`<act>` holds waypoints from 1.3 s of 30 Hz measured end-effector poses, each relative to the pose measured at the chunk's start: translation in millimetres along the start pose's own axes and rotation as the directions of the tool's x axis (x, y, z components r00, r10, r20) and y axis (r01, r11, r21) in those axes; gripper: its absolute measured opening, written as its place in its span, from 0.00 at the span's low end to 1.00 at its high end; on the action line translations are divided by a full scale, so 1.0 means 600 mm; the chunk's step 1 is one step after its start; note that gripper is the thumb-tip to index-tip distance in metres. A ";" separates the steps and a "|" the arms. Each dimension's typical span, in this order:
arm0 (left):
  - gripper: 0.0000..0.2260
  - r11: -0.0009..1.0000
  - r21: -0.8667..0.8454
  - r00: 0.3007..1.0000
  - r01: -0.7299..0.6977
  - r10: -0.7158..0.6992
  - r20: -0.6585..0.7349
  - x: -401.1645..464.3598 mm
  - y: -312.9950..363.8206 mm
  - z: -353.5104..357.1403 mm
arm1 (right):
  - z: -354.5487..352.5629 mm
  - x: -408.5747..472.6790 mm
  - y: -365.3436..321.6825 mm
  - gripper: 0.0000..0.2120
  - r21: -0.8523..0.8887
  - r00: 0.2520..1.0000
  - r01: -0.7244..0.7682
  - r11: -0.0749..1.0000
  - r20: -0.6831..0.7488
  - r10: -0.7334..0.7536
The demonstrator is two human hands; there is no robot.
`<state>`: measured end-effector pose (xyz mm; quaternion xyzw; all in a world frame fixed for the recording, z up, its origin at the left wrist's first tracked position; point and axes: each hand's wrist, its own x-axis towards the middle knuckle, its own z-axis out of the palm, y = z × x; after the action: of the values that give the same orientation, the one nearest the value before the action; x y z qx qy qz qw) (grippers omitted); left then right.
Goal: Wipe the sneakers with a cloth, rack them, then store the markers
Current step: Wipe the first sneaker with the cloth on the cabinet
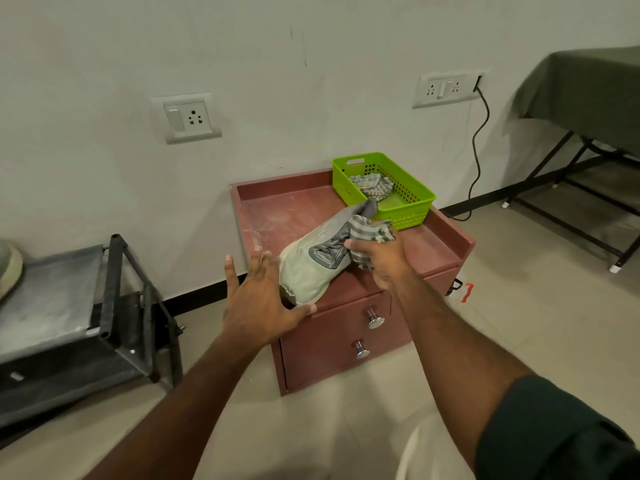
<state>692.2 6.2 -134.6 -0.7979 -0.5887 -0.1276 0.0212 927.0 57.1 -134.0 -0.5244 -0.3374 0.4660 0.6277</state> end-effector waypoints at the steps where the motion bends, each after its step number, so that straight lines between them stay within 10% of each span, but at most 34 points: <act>1: 0.50 0.997 -0.072 0.999 -0.018 0.015 -0.043 0.003 -0.002 -0.004 | -0.001 -0.002 0.001 0.15 0.085 1.000 -0.025 0.996 0.021 0.024; 5: 0.47 0.990 -0.061 0.978 -0.129 0.117 -0.172 0.003 -0.017 -0.023 | -0.005 -0.010 0.010 0.16 0.139 0.981 -0.160 0.977 0.136 0.142; 13: 0.47 0.933 0.140 0.932 -0.331 0.346 -0.105 -0.018 -0.049 -0.014 | -0.060 -0.024 -0.031 0.20 -0.309 0.975 -0.202 0.929 0.021 0.219; 19: 0.44 0.895 -0.138 0.900 -0.425 0.400 -0.172 -0.002 -0.018 -0.014 | -0.076 -0.036 -0.077 0.20 -0.761 0.949 0.071 0.645 -0.149 -0.279; 23: 0.40 0.856 -0.336 0.919 -0.394 0.378 -0.114 0.015 -0.011 -0.017 | -0.051 -0.043 -0.071 0.16 -0.815 0.951 0.124 0.566 -0.066 -0.302; 30: 0.36 0.839 -0.415 0.929 -0.352 0.368 -0.045 0.021 -0.021 0.000 | -0.033 -0.028 -0.062 0.24 -0.763 0.848 0.188 0.618 -0.191 -0.495; 39: 0.29 0.834 -0.401 0.918 -0.380 0.392 -0.054 0.018 -0.012 0.004 | 0.040 -0.034 -0.055 0.34 -0.747 0.904 0.415 0.520 0.404 -0.141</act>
<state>688.9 18.7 -135.6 -0.8889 -0.3768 -0.2271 -0.1273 906.0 45.8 -95.3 -0.6172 -0.6832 0.2204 0.3220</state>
